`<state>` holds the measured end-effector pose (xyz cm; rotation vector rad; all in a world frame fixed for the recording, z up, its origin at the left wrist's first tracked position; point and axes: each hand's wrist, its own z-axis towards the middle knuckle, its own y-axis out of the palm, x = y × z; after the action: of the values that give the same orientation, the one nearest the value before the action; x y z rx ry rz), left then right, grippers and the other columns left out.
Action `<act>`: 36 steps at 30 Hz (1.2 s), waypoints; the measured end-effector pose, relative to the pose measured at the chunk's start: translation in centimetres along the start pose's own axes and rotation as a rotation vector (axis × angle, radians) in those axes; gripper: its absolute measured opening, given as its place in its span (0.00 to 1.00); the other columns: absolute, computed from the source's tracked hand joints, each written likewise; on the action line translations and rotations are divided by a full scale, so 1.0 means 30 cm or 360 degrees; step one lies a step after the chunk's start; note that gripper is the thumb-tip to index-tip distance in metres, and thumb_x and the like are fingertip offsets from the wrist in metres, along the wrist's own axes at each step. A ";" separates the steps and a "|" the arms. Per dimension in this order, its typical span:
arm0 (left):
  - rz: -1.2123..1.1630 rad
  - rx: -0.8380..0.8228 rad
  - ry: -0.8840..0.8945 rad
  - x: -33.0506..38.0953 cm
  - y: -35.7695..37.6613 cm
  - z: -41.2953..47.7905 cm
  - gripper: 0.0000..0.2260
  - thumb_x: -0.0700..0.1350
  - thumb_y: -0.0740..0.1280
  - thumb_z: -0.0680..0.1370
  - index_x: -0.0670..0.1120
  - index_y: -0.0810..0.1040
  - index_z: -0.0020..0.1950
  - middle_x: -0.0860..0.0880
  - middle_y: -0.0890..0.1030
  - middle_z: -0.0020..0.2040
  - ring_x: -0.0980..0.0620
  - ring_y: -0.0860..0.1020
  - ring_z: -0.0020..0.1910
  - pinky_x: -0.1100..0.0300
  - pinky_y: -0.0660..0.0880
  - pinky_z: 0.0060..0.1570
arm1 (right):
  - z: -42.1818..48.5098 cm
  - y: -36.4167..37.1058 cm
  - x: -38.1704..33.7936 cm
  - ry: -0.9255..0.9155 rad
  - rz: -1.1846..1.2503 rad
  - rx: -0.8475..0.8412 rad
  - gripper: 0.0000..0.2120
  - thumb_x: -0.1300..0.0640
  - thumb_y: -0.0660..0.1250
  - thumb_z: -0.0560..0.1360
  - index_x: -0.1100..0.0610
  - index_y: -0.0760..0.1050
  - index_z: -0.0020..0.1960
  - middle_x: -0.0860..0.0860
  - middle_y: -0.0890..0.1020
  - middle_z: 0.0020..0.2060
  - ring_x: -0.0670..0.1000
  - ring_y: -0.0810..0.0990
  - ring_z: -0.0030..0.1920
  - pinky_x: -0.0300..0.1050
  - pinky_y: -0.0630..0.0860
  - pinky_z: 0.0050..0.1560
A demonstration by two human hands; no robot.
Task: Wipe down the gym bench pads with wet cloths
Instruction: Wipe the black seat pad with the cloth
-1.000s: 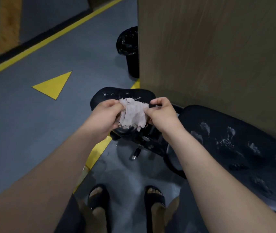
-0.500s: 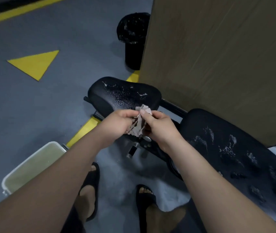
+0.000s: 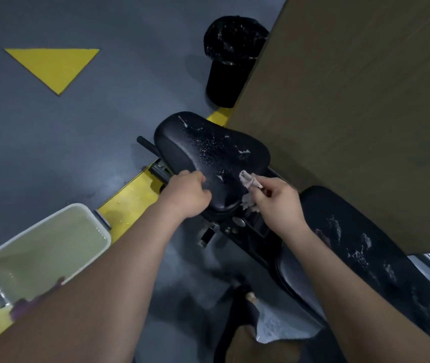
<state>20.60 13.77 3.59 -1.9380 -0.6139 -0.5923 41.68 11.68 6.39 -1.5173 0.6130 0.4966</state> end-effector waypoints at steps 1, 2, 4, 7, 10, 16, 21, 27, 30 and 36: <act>0.0012 -0.0005 -0.0011 -0.007 0.013 0.009 0.20 0.49 0.63 0.81 0.48 0.71 0.74 0.45 0.71 0.67 0.43 0.70 0.69 0.51 0.71 0.66 | 0.013 0.031 0.023 -0.0172 -0.0166 -0.0033 0.12 0.57 0.68 0.80 0.49 0.84 0.61 0.43 0.81 0.45 0.43 0.79 0.44 0.35 0.73 0.44; 0.0024 -0.0012 -0.0010 -0.009 0.028 0.018 0.22 0.49 0.63 0.81 0.49 0.69 0.76 0.45 0.69 0.69 0.43 0.67 0.71 0.51 0.70 0.68 | 0.022 0.074 0.057 -0.0333 -0.0335 -0.0107 0.13 0.58 0.68 0.79 0.50 0.83 0.62 0.47 0.81 0.49 0.49 0.80 0.49 0.40 0.76 0.48; 0.0065 -0.0010 -0.0006 -0.009 0.061 0.046 0.27 0.48 0.65 0.81 0.50 0.64 0.79 0.47 0.63 0.75 0.43 0.62 0.75 0.50 0.67 0.72 | 0.020 0.159 0.131 -0.0536 -0.0675 -0.0274 0.14 0.58 0.69 0.77 0.51 0.82 0.62 0.52 0.78 0.55 0.58 0.77 0.52 0.54 0.81 0.48; 0.0155 0.0056 0.0025 -0.009 0.105 0.111 0.32 0.47 0.68 0.79 0.53 0.59 0.81 0.47 0.54 0.81 0.43 0.56 0.79 0.46 0.64 0.75 | 0.032 0.197 0.190 -0.0705 -0.0861 -0.0288 0.16 0.59 0.66 0.77 0.53 0.79 0.64 0.53 0.74 0.57 0.58 0.71 0.53 0.59 0.81 0.41; 0.0291 0.0069 0.0059 -0.020 0.133 0.182 0.38 0.47 0.72 0.77 0.53 0.56 0.82 0.48 0.50 0.82 0.43 0.52 0.80 0.46 0.62 0.76 | 0.133 0.175 0.235 -0.0783 -0.0799 -0.0214 0.18 0.61 0.67 0.77 0.54 0.78 0.67 0.54 0.75 0.56 0.59 0.72 0.53 0.58 0.81 0.41; 0.0328 -0.0027 0.0092 -0.052 0.090 0.247 0.44 0.51 0.79 0.71 0.57 0.58 0.81 0.51 0.50 0.82 0.48 0.47 0.81 0.53 0.52 0.78 | 0.264 0.183 0.241 -0.0655 -0.0662 0.0010 0.20 0.68 0.68 0.74 0.57 0.80 0.64 0.53 0.77 0.54 0.59 0.73 0.50 0.55 0.79 0.46; 0.0349 -0.0052 0.0135 -0.048 0.042 0.277 0.44 0.54 0.83 0.65 0.58 0.64 0.76 0.52 0.53 0.78 0.50 0.50 0.77 0.52 0.57 0.76 | 0.106 0.165 0.222 -0.0823 -0.0671 -0.0320 0.25 0.65 0.61 0.72 0.57 0.76 0.69 0.52 0.75 0.60 0.59 0.72 0.54 0.56 0.80 0.49; 0.0466 -0.0101 0.0161 -0.050 0.047 0.272 0.43 0.53 0.80 0.70 0.57 0.60 0.79 0.50 0.53 0.77 0.45 0.52 0.77 0.47 0.61 0.75 | 0.237 0.190 0.186 -0.0491 -0.0778 -0.0101 0.23 0.69 0.67 0.70 0.55 0.79 0.63 0.52 0.75 0.56 0.58 0.71 0.53 0.56 0.78 0.51; 0.0466 -0.0087 0.0178 -0.071 0.043 0.264 0.43 0.54 0.79 0.70 0.58 0.59 0.79 0.51 0.53 0.78 0.44 0.53 0.78 0.46 0.63 0.75 | 0.152 0.237 0.155 -0.0611 -0.0825 -0.0169 0.23 0.69 0.66 0.68 0.56 0.80 0.62 0.53 0.76 0.55 0.59 0.71 0.50 0.56 0.77 0.51; 0.0411 -0.0092 0.0123 -0.089 0.022 0.276 0.42 0.51 0.77 0.72 0.55 0.57 0.81 0.49 0.52 0.78 0.44 0.52 0.78 0.47 0.65 0.73 | 0.170 0.214 0.166 -0.0727 -0.0886 -0.0239 0.27 0.70 0.69 0.68 0.56 0.79 0.66 0.53 0.76 0.57 0.60 0.73 0.53 0.57 0.79 0.51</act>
<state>20.19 20.56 -1.88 -1.9983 -0.2937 -0.5226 41.59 16.44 -1.94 -1.5642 -0.2072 0.4376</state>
